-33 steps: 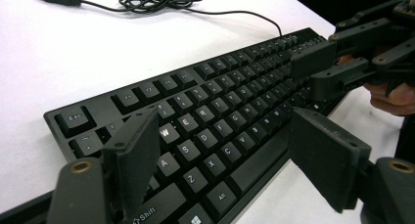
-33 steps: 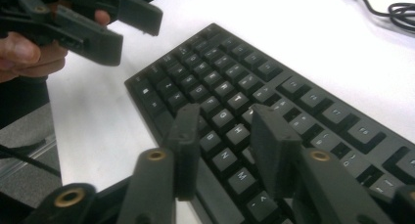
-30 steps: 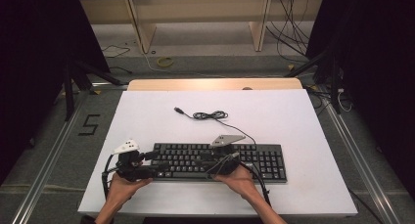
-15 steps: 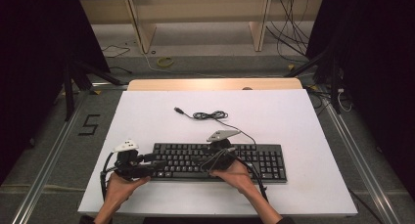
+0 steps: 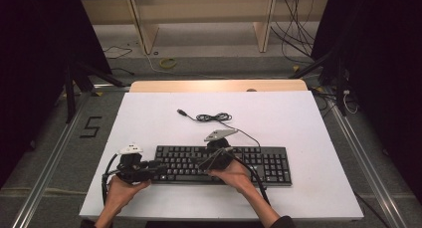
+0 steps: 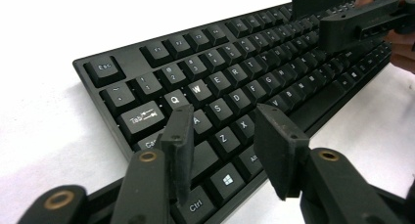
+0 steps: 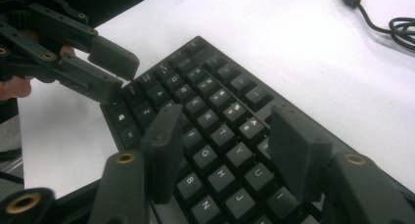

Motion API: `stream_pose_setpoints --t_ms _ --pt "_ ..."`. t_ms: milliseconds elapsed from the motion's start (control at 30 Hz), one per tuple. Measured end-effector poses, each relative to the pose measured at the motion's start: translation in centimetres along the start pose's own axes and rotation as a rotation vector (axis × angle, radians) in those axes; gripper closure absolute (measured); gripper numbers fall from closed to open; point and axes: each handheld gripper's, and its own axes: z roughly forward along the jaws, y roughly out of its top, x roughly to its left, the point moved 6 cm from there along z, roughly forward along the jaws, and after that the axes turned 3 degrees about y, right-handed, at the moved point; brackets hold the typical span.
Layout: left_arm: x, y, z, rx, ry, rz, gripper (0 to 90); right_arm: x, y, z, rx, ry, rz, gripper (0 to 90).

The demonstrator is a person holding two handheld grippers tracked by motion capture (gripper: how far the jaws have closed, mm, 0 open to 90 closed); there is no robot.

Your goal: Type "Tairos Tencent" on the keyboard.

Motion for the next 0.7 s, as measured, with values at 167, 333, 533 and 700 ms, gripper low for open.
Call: stream_pose_setpoints --t_ms 167,333,533,700 --pt "0.0 -0.1 0.0 0.013 -0.001 0.010 65.0 0.1 0.2 0.3 0.003 0.002 -0.007 52.6" --pt "0.1 -0.3 0.1 0.031 0.002 0.025 73.3 0.2 0.4 0.7 0.013 0.003 -0.013 60.5" --pt "0.2 -0.4 0.0 0.045 0.008 0.040 82.1 0.3 0.7 1.3 0.026 0.013 -0.022 71.2" --pt "0.3 -0.6 0.1 0.058 0.018 0.048 87.6 0.4 0.8 1.7 0.041 0.012 -0.029 81.5"
